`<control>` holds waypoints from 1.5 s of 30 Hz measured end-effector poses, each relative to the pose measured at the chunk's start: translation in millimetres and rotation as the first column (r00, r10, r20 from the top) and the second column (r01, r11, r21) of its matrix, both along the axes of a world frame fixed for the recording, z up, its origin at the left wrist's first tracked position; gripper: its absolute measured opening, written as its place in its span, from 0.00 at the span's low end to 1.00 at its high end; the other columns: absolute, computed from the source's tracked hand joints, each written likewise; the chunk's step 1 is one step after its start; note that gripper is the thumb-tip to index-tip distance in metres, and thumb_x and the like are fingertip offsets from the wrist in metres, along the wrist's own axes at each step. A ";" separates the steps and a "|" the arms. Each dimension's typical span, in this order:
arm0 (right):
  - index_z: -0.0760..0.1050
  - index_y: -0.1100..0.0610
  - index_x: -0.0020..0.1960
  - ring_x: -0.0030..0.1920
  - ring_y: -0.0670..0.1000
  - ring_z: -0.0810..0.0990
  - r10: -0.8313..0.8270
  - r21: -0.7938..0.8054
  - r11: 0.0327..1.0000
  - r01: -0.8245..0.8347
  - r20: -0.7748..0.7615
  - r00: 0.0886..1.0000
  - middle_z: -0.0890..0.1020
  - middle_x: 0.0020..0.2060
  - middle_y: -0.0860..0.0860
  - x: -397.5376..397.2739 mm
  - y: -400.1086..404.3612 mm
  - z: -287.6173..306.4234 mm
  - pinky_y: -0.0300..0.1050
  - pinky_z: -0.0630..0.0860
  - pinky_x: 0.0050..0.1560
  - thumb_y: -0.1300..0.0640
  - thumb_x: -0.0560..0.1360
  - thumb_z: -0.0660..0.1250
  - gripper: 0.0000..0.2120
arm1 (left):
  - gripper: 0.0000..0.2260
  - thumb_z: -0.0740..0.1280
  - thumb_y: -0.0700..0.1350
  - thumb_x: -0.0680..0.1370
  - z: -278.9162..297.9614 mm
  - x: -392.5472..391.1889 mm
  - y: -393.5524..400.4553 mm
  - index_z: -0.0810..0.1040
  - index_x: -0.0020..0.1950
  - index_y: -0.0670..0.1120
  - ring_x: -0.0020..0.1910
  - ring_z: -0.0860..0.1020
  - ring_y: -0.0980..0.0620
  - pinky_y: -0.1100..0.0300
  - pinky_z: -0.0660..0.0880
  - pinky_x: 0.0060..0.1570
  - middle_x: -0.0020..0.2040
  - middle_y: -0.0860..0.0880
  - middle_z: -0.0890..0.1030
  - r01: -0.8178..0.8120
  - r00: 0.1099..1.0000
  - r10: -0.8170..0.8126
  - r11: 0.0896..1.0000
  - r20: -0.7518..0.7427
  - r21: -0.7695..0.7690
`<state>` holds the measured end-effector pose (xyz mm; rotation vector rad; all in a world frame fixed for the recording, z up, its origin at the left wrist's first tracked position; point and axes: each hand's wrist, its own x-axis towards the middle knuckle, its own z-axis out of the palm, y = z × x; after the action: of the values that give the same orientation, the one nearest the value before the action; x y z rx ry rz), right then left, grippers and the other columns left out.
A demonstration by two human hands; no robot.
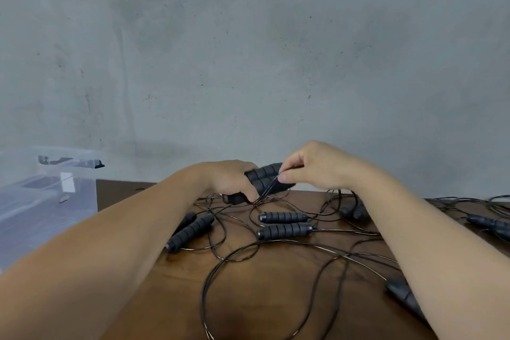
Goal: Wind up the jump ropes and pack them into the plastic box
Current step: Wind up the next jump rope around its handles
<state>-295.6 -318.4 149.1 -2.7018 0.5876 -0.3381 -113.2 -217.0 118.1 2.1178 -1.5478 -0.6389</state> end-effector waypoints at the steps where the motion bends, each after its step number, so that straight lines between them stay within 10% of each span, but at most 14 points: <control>1: 0.83 0.44 0.45 0.45 0.38 0.79 0.017 0.006 1.000 -0.017 -0.009 1.000 0.83 0.40 0.37 2.1 -4.7 5.0 0.36 0.70 0.46 0.49 0.75 0.72 0.02 | 0.17 0.71 0.40 0.73 -0.9 -1.7 0.0 0.76 0.60 0.47 0.50 0.80 0.46 0.54 0.76 0.51 0.54 0.45 0.81 0.030 0.997 -0.028 0.999 -0.076 0.021; 10: 0.85 0.52 0.44 0.36 0.44 0.75 0.065 0.428 0.895 -0.124 0.149 0.987 0.82 0.33 0.44 22.5 -34.4 10.0 0.37 0.71 0.36 0.54 0.66 0.78 0.08 | 0.28 0.69 0.38 0.66 3.7 -11.1 3.7 0.74 0.67 0.43 0.58 0.78 0.36 0.39 0.69 0.65 0.62 0.35 0.78 0.248 0.865 -0.200 0.968 -0.460 0.046; 15: 0.84 0.57 0.42 0.35 0.47 0.81 -0.031 0.836 0.472 -0.279 0.333 0.943 0.83 0.36 0.51 31.0 -50.5 -29.5 0.40 0.79 0.37 0.58 0.67 0.72 0.05 | 0.28 0.71 0.42 0.65 3.8 1.5 6.2 0.75 0.64 0.38 0.52 0.72 0.38 0.43 0.66 0.55 0.54 0.36 0.77 0.304 0.782 -0.279 0.951 -0.558 -0.051; 20: 0.75 0.58 0.45 0.24 0.42 0.60 -0.158 0.878 0.193 -0.438 0.469 0.869 0.68 0.30 0.48 57.3 -47.5 -70.4 0.33 0.55 0.22 0.65 0.80 0.58 0.09 | 0.19 0.63 0.41 0.69 1.2 6.6 7.4 0.73 0.59 0.38 0.35 0.71 0.51 0.64 0.66 0.26 0.46 0.42 0.78 0.176 0.650 -0.252 0.968 -0.717 -0.181; 28: 0.76 0.63 0.59 0.25 0.44 0.58 -0.210 0.811 0.552 -0.192 0.358 0.910 0.69 0.31 0.48 76.6 -10.5 -87.3 0.38 0.54 0.24 0.54 0.83 0.59 0.14 | 0.10 0.68 0.41 0.74 10.7 9.6 -2.1 0.76 0.55 0.40 0.36 0.74 0.49 0.59 0.69 0.33 0.41 0.44 0.80 -0.232 0.907 0.118 0.941 -0.404 -0.245; 33: 0.78 0.63 0.48 0.30 0.48 0.69 -0.065 0.243 0.969 0.044 0.078 0.995 0.73 0.32 0.50 69.6 1.9 -72.0 0.42 0.65 0.31 0.52 0.82 0.58 0.16 | 0.25 0.72 0.44 0.71 -0.2 27.1 -6.9 0.66 0.64 0.47 0.45 0.75 0.50 0.58 0.71 0.40 0.50 0.47 0.76 -0.184 0.971 0.202 0.973 0.127 -0.141; 38: 0.84 0.54 0.48 0.39 0.47 0.78 0.001 -0.158 0.987 -0.011 -0.065 0.998 0.82 0.42 0.48 53.9 7.8 -39.0 0.40 0.72 0.37 0.52 0.79 0.64 0.11 | 0.28 0.71 0.45 0.71 -12.8 30.7 1.3 0.64 0.68 0.50 0.49 0.75 0.47 0.55 0.72 0.44 0.50 0.49 0.76 -0.121 0.899 0.116 0.993 0.421 -0.017; 45: 0.85 0.50 0.40 0.41 0.41 0.80 0.059 -0.073 0.995 -0.061 -0.035 0.998 0.84 0.36 0.43 58.6 -10.3 7.3 0.37 0.74 0.44 0.48 0.65 0.80 0.09 | 0.23 0.74 0.42 0.70 -11.2 8.0 4.9 0.71 0.61 0.54 0.51 0.76 0.48 0.54 0.74 0.52 0.51 0.52 0.77 0.117 0.909 -0.126 0.992 0.397 0.048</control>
<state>-237.0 -328.8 156.4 -2.7943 0.5116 -0.3059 -105.2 -212.2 106.9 2.2854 -1.9063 -0.2680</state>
